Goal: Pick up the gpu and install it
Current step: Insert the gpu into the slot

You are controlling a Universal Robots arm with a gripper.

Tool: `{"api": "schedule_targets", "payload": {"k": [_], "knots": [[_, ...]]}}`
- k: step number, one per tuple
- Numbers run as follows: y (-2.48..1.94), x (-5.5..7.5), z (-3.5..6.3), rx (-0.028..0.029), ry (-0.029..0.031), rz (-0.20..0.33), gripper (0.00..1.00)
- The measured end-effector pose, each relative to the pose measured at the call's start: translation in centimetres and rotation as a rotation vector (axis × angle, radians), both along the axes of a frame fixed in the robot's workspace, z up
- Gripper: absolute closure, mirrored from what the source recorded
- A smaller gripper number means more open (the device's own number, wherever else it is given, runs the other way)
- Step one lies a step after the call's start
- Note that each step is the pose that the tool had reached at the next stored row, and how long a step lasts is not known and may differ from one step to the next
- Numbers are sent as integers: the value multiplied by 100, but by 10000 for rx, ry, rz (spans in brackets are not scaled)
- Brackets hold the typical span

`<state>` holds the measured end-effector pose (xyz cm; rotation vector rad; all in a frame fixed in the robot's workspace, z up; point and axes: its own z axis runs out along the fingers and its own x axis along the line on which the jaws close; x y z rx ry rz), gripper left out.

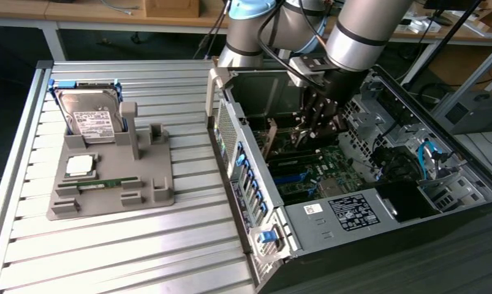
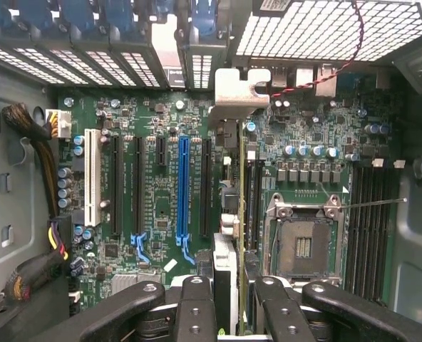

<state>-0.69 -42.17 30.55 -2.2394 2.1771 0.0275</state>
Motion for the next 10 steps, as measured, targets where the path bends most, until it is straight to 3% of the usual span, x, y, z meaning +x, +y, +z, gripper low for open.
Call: {"api": "schedule_targets", "payload": {"k": [10], "knots": [[0,-24,-6,1,0,1,73]]}}
